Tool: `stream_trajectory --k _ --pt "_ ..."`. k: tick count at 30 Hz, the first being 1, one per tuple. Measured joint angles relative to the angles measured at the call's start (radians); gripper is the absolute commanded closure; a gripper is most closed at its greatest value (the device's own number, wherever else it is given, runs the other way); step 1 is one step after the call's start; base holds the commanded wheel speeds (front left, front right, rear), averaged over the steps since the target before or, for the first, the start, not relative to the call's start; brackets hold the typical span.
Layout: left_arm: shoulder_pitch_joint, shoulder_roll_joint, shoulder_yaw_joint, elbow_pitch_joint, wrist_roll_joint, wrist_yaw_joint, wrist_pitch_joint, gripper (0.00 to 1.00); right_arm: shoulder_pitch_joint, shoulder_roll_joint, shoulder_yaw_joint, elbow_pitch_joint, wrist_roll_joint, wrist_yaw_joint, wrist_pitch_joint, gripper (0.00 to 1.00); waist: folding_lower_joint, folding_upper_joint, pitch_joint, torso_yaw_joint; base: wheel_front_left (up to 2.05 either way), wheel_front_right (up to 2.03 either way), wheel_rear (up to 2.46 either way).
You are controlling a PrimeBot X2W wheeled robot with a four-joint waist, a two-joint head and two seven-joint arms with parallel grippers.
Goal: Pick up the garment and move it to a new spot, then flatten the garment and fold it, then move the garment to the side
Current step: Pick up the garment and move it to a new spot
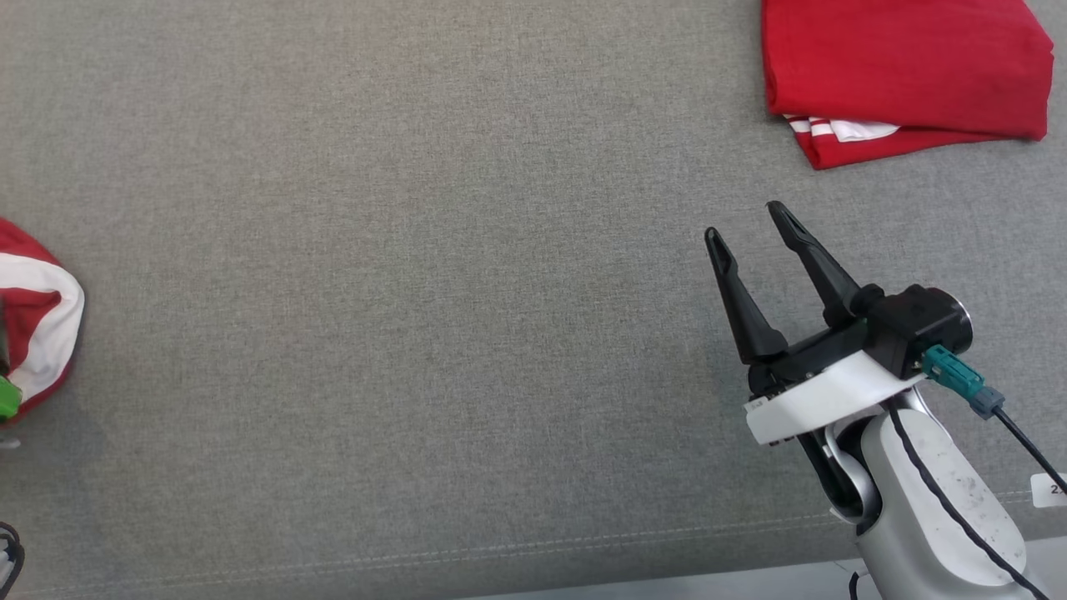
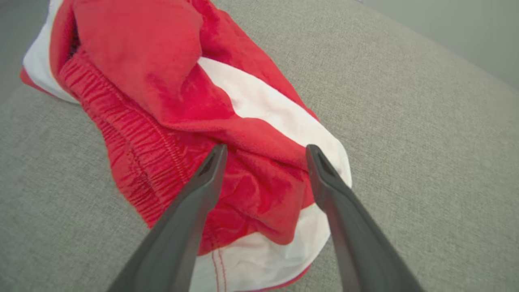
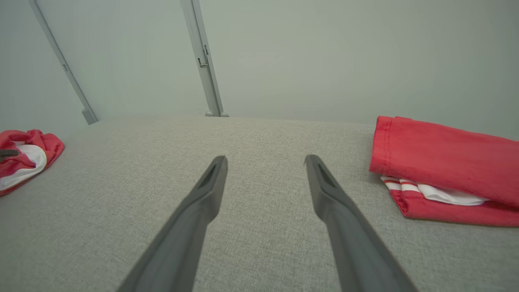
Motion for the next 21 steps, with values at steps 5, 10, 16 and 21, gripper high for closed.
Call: stream_trajectory --k 5,10,16,21 --pt "-0.003 0.000 -0.027 0.058 -0.004 0.000 0.051 0.00 -0.006 0.003 0.000 0.005 0.000 -0.002 0.000 0.00 0.0000 0.0000 0.008 -0.003 0.00 0.00 0.00" --pt "-0.006 0.000 -0.057 0.077 -0.009 0.000 0.082 0.00 -0.007 0.003 0.000 0.012 0.000 -0.002 0.000 0.00 0.0000 0.0000 0.007 -0.002 0.00 0.00 0.00" --pt "-0.023 0.002 -0.089 0.088 -0.021 0.000 0.110 0.49 -0.010 0.004 0.000 0.022 0.000 -0.002 0.000 0.00 0.0000 0.0000 0.003 0.002 0.00 0.00 0.00" --pt "-0.036 0.002 -0.102 0.086 -0.031 0.000 0.107 1.00 -0.013 0.004 -0.001 0.031 0.000 -0.002 0.000 0.00 0.0000 0.0000 -0.003 0.006 0.00 0.00 0.00"
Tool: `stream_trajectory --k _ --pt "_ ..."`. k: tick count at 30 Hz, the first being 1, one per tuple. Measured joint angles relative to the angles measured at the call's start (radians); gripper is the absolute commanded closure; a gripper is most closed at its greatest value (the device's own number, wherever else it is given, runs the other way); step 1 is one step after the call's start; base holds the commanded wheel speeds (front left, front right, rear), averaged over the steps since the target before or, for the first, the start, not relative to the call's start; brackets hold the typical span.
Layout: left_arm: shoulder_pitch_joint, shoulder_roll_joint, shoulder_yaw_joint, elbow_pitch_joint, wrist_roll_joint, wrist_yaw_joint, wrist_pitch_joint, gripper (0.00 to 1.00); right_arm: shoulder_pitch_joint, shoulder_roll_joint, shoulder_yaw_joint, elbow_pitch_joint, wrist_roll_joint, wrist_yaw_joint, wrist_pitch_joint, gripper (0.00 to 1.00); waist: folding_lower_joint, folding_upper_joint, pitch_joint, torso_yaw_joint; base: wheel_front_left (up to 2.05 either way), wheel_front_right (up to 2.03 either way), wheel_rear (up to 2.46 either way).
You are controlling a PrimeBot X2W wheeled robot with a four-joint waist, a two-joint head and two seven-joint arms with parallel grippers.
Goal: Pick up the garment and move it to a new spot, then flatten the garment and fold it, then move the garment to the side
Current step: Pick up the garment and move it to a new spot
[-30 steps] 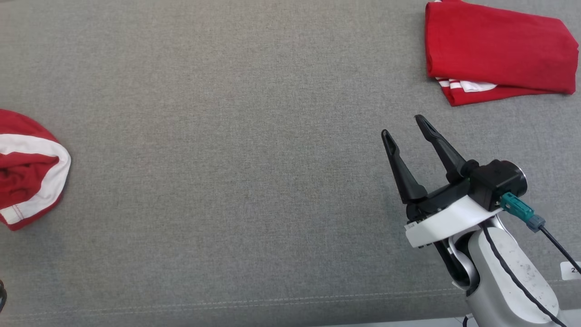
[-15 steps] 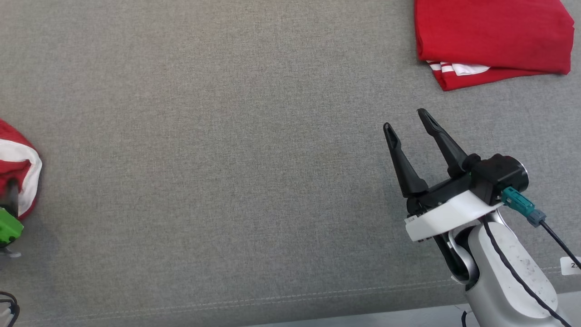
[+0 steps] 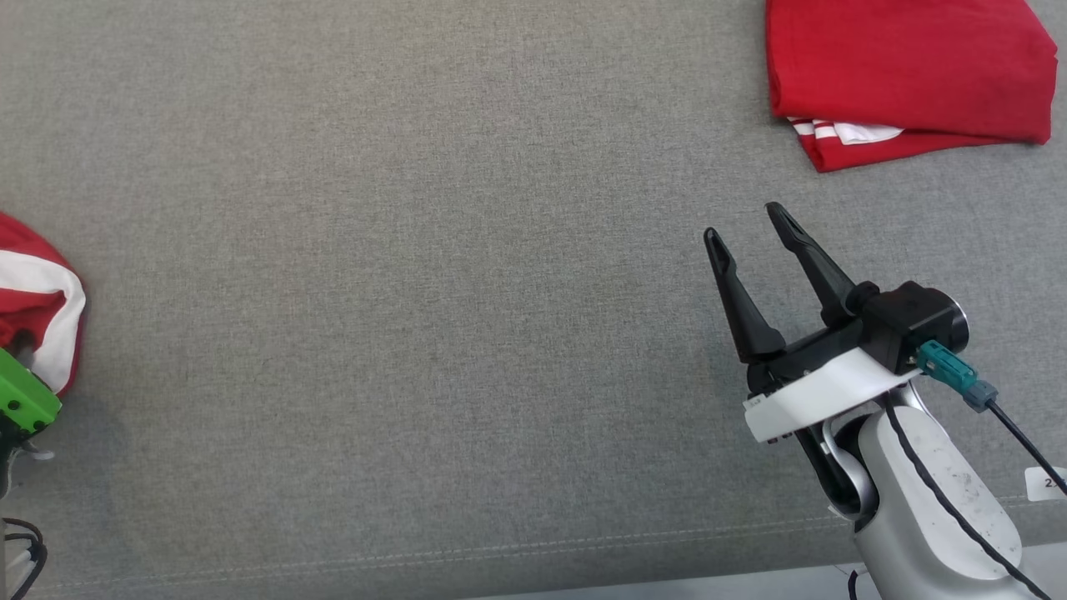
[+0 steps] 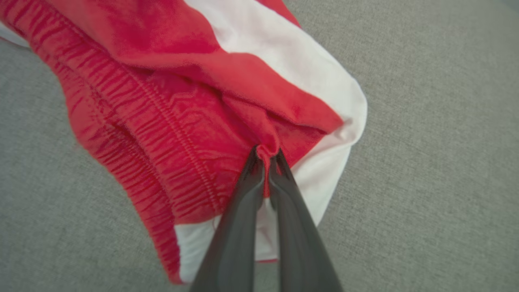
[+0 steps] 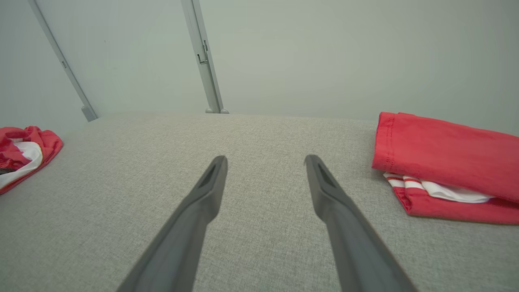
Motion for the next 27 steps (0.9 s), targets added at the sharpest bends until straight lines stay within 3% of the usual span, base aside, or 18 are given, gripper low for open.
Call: stream_trajectory --k 7,27 --pt "-0.007 0.002 -0.042 -0.024 0.000 0.000 -0.048 1.00 -0.001 0.001 -0.006 0.010 0.000 0.000 0.000 0.00 0.0000 0.0000 -0.025 0.009 0.00 0.00 0.00" --pt "-0.052 0.039 -0.225 -0.279 -0.078 0.000 -0.141 1.00 0.009 0.026 -0.021 0.029 0.040 0.001 0.000 0.00 0.0000 0.0000 -0.158 0.025 0.00 0.00 0.00"
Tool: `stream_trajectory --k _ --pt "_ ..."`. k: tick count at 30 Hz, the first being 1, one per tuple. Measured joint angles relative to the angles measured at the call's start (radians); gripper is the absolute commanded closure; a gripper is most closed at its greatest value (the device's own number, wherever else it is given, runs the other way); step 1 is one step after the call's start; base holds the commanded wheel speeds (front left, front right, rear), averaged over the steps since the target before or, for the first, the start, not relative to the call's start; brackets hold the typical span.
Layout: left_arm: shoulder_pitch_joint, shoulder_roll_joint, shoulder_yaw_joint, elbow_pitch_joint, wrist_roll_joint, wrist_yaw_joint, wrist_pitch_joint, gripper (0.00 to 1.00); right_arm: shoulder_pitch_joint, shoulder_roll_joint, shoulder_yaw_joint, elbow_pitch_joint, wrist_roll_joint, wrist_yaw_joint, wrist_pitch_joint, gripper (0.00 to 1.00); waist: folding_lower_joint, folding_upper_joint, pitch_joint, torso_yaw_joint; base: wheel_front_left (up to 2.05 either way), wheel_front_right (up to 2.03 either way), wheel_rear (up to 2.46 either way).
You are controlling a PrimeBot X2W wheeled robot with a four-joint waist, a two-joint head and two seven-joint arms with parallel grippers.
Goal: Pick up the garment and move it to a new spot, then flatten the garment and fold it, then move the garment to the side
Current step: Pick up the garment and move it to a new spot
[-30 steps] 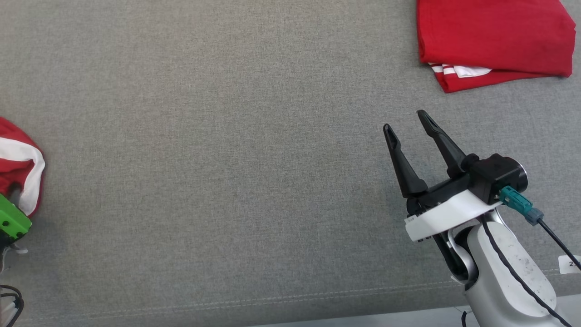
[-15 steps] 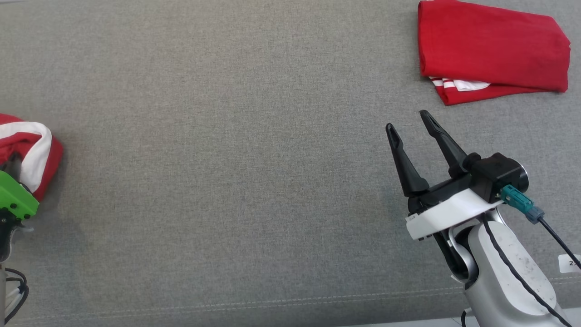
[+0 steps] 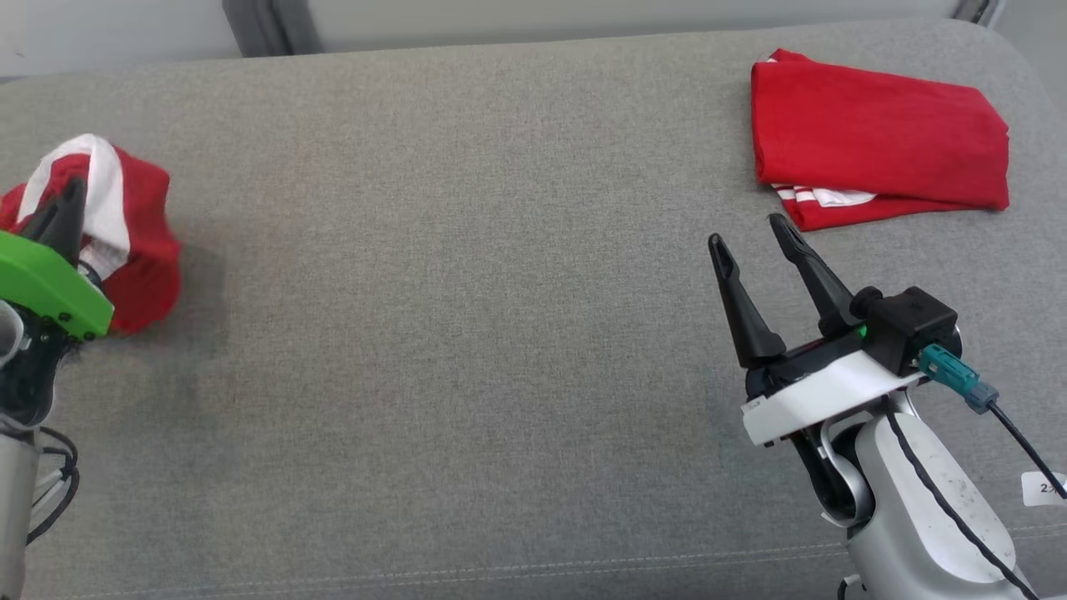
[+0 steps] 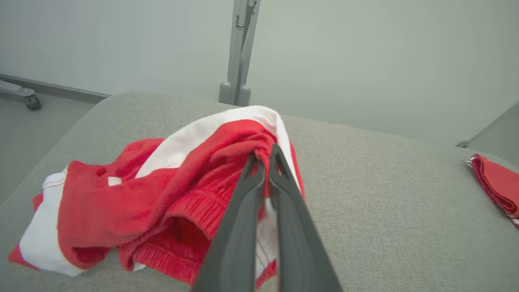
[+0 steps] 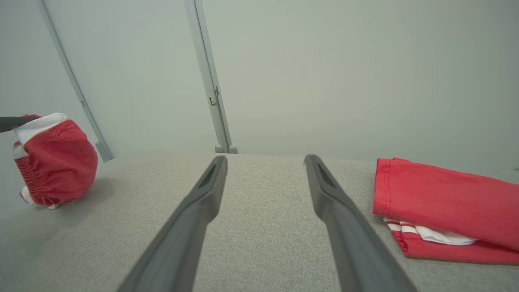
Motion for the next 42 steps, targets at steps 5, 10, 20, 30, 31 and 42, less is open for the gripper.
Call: stream_trajectory --k 5,10,20,30,31,42 --pt "-0.037 0.003 -0.058 -0.097 -0.044 0.000 0.003 1.00 0.010 0.005 -0.002 0.003 0.013 0.000 0.000 0.00 0.0000 0.0000 -0.042 -0.011 0.00 0.00 0.00" --pt "-0.050 -0.002 -0.135 -0.175 -0.086 0.000 0.039 1.00 0.033 0.008 -0.005 0.009 0.019 0.003 0.000 0.00 0.0000 0.0000 -0.075 -0.035 0.00 0.00 0.00" --pt "-0.129 -0.151 -0.242 -0.379 -0.271 0.000 0.080 1.00 0.052 0.009 -0.025 0.002 0.026 0.009 0.000 0.00 0.0000 0.0000 -0.114 -0.092 0.00 0.00 0.00" --pt "-0.012 -0.141 -0.072 -0.149 -0.391 0.028 0.062 1.00 0.067 0.014 -0.045 -0.014 0.028 0.009 0.000 0.00 0.0000 0.0000 -0.088 -0.131 0.00 0.00 0.00" --pt "0.018 -0.140 -0.073 -0.127 -0.393 0.028 0.059 1.00 0.067 0.015 -0.048 -0.016 0.028 0.009 0.000 0.00 0.0000 0.0000 -0.084 -0.133 0.00 0.00 0.00" --pt "0.138 -0.124 -0.097 0.051 -0.274 0.023 -0.089 0.00 0.066 0.014 -0.062 -0.026 0.029 0.009 0.000 0.00 0.0000 0.0000 -0.055 -0.115 0.00 0.00 0.00"
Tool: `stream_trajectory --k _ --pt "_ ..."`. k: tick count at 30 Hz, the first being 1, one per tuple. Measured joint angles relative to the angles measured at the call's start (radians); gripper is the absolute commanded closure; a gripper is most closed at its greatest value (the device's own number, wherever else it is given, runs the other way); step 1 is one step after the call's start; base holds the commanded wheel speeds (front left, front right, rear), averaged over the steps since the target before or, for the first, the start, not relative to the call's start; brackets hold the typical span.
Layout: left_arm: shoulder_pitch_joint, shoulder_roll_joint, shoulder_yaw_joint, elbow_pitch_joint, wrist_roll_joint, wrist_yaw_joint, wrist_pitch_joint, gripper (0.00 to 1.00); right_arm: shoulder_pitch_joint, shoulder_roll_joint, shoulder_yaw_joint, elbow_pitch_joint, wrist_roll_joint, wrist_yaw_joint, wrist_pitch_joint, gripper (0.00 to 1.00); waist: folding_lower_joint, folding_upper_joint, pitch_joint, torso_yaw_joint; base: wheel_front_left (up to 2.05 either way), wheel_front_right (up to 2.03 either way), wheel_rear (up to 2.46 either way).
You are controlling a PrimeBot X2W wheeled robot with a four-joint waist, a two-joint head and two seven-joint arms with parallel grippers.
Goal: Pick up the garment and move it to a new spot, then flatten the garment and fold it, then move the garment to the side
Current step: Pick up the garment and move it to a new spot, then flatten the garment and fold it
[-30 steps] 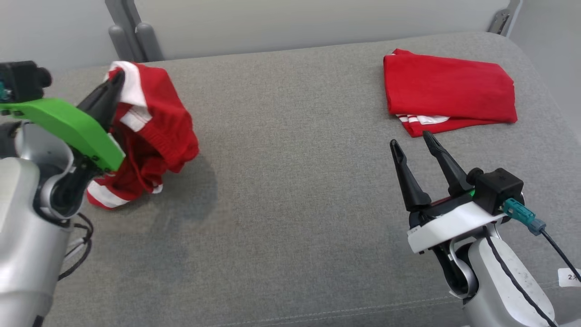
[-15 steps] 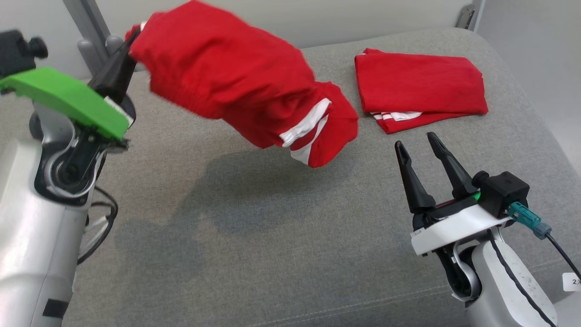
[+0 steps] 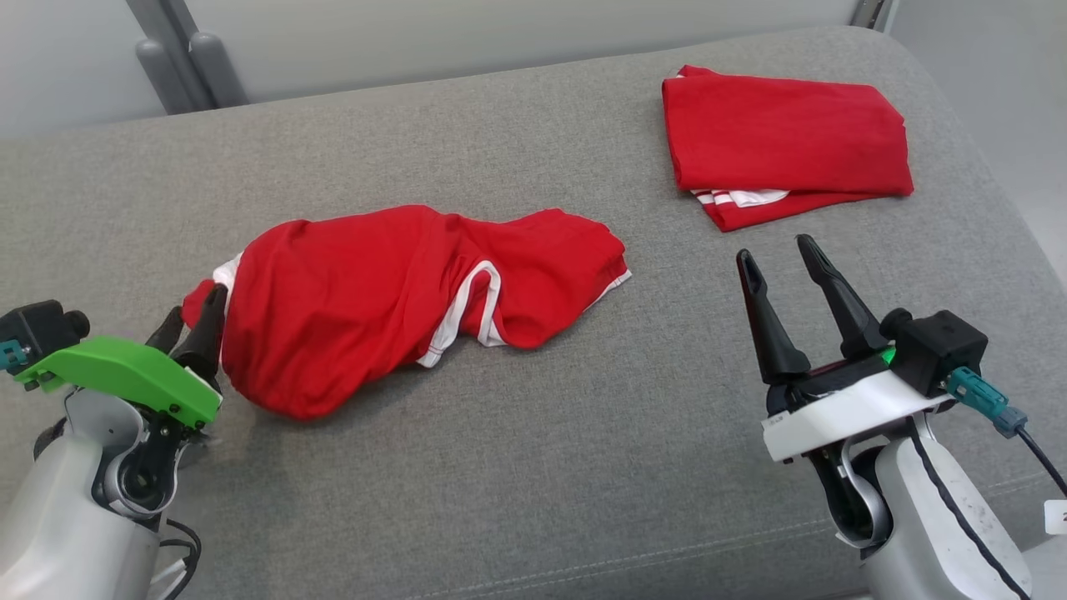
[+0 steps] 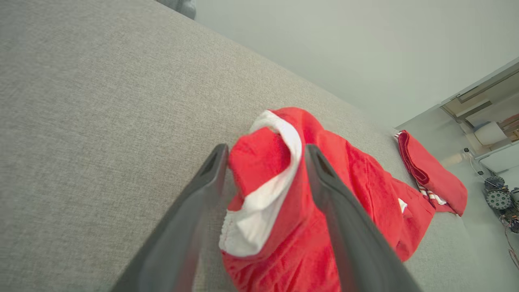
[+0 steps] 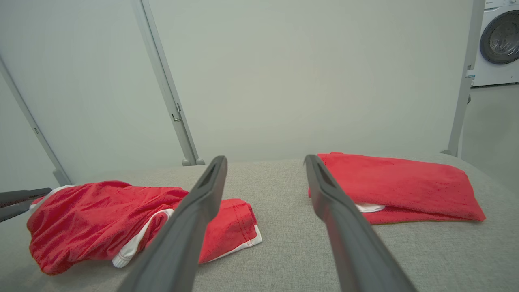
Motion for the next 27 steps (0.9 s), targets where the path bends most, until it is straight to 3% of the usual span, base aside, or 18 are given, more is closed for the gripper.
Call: stream_trajectory --k 7,16,27 --pt "-0.001 0.001 0.001 0.001 0.070 -0.006 -0.119 0.00 0.000 0.000 -0.001 0.001 -0.006 0.000 0.000 0.00 0.0000 0.0000 -0.004 0.018 0.00 0.00 0.00" --pt "-0.006 0.010 -0.066 -0.110 0.198 -0.019 -0.269 0.00 0.001 -0.009 -0.015 0.001 -0.007 0.000 0.000 0.00 0.0000 0.0000 -0.012 0.048 0.00 0.00 0.00" --pt "0.110 -0.012 -0.115 -0.174 0.294 -0.019 -0.281 0.00 0.001 -0.009 -0.018 -0.010 -0.009 0.000 0.000 0.00 0.0000 0.0000 -0.017 0.055 0.00 0.00 0.00"
